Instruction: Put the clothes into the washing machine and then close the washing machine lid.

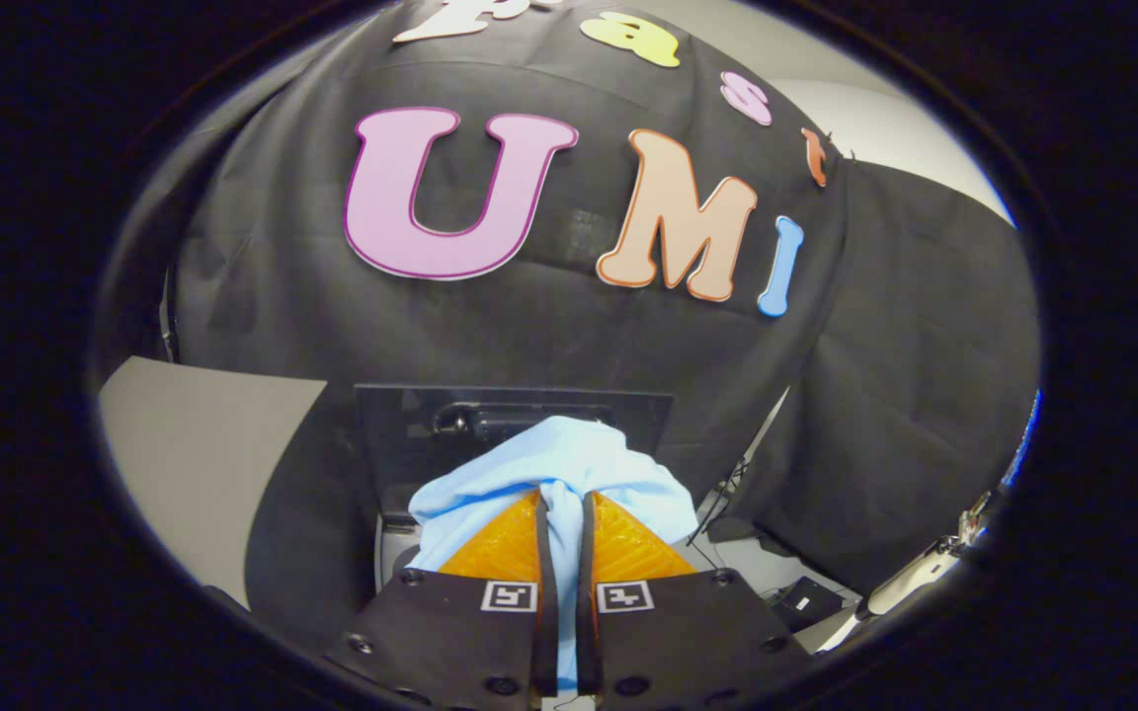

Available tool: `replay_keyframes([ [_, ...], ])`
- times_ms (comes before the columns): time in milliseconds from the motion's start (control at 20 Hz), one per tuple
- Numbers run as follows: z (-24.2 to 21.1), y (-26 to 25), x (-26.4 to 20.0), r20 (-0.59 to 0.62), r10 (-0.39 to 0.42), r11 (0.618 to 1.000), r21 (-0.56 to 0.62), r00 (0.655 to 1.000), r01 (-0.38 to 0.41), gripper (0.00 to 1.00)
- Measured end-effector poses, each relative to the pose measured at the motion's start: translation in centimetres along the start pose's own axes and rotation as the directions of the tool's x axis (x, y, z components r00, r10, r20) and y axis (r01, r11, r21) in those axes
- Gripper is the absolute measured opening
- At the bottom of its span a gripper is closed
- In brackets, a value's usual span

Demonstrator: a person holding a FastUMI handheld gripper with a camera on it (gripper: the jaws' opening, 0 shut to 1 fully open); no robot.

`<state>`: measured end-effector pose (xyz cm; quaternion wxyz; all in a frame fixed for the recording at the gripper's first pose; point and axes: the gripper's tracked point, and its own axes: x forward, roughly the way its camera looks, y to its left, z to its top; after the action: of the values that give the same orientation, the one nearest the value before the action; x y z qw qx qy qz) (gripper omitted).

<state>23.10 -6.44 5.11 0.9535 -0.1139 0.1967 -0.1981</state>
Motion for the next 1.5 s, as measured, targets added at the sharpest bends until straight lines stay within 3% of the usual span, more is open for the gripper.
replay_keyframes([
  [400,-6.6,3.0,5.5,-0.103,0.084,0.995,-0.048,0.991,-0.089,0.08],
  [850,-9.2,3.4,9.2,-0.162,0.083,0.993,-0.066,0.983,-0.094,0.11],
  [950,-9.7,3.6,9.6,-0.186,0.087,0.993,-0.057,0.979,-0.1,0.22],
  [1150,-10.6,3.8,10.9,-0.206,0.13,0.991,0.015,0.97,-0.13,0.34],
  [1400,-8.7,2.6,9.7,-0.151,0.156,0.985,0.095,0.976,-0.143,0.49],
  [1500,-8.1,2.0,9.3,-0.126,0.144,0.985,0.111,0.981,-0.13,0.61],
])
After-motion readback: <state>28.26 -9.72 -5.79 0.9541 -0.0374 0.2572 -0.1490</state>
